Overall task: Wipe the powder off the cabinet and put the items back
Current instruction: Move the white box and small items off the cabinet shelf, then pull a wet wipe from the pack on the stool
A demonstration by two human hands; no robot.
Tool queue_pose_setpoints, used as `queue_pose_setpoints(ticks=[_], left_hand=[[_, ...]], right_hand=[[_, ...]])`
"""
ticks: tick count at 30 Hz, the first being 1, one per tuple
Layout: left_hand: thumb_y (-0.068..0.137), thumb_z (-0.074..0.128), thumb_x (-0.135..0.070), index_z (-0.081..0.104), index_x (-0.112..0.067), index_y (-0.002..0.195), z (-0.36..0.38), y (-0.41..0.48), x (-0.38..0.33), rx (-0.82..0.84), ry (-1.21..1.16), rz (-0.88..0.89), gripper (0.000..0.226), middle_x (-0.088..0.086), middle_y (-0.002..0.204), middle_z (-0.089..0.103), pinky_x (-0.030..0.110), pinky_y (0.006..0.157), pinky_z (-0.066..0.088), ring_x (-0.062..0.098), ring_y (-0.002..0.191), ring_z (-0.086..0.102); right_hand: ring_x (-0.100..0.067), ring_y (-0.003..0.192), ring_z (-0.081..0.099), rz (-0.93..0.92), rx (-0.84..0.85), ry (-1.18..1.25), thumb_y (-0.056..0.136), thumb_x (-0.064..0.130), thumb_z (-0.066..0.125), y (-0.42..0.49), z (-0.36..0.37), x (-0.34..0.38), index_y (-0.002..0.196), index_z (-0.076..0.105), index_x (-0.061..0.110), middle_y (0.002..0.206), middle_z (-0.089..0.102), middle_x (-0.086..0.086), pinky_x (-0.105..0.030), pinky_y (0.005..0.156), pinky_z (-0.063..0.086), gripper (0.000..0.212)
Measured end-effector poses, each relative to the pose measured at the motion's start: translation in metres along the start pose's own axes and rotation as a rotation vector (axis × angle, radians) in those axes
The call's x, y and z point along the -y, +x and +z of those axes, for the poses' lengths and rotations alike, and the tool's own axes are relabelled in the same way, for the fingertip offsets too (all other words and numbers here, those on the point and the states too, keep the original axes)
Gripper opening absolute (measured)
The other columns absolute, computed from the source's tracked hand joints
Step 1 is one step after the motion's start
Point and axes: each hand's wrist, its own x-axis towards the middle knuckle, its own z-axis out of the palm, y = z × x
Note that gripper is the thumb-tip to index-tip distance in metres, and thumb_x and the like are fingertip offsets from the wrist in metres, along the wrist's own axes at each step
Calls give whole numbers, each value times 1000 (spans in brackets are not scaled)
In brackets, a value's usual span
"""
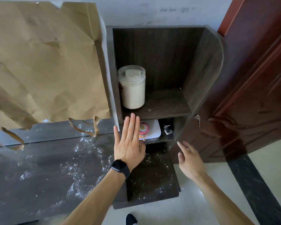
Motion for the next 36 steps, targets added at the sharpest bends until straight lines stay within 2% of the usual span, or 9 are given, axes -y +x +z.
queue_pose_setpoints(ticks=[5,7,10,13,18,23,27,32,36], left_hand=[[81,53,-36,23,-20,156,14,-46,-58,223,-65,176,82,4,166,9,59,119,13,24,153,4],[86,46,-43,26,-24,155,22,-61,-98,371,-89,220,74,1,165,13,56,119,5,22,153,3],[92,39,-49,17,-30,156,31,-82,-175,538,-109,350,69,-4,166,7,51,119,-6,18,152,-6],[94,37,-49,15,-32,156,30,-115,-266,578,-121,508,68,-6,165,6,50,119,-4,16,152,-6],[96,31,-55,16,-35,155,13,-211,-419,601,-203,813,64,-9,165,8,49,120,-4,14,152,-3],[96,35,-55,22,-35,154,-5,-321,-539,617,-234,1115,63,-5,164,16,49,122,7,17,152,6],[95,37,-55,25,-36,153,-8,-399,-612,656,-231,1284,62,-6,163,20,48,121,8,16,151,10],[94,43,-50,34,-34,149,-3,-494,-681,740,-246,1501,59,-5,159,30,46,120,12,17,149,19],[90,45,-46,42,-31,144,12,-560,-737,765,-230,1669,56,-6,151,41,41,116,19,18,142,32]], right_hand=[[-19,142,35,29,-127,69,102,37,46,-72,-38,-32,149,42,31,156,39,6,-35,111,38,47],[-19,142,35,58,-208,50,102,37,47,-113,-52,-53,145,49,30,154,43,5,-36,111,38,44],[-24,142,38,140,-338,54,100,29,52,-188,-70,-93,141,55,22,150,49,-1,-41,113,37,41],[-33,134,50,243,-564,57,95,21,61,-284,-77,-144,131,65,12,139,60,-11,-50,107,46,37],[-31,133,50,564,-722,-9,98,35,46,-456,-76,-229,130,65,18,137,62,-6,-48,108,45,42],[-38,126,55,908,-864,-41,93,28,51,-618,-64,-287,125,69,16,130,66,-9,-47,108,43,38],[-37,127,55,1086,-881,-25,95,30,45,-712,-41,-310,123,70,12,131,65,-12,-45,110,41,41],[-33,128,55,1324,-886,64,89,25,58,-796,2,-331,124,70,17,129,66,-6,-46,106,46,38],[-32,125,58,1456,-760,120,85,18,72,-843,28,-372,118,72,16,126,68,-8,-45,102,49,33]])
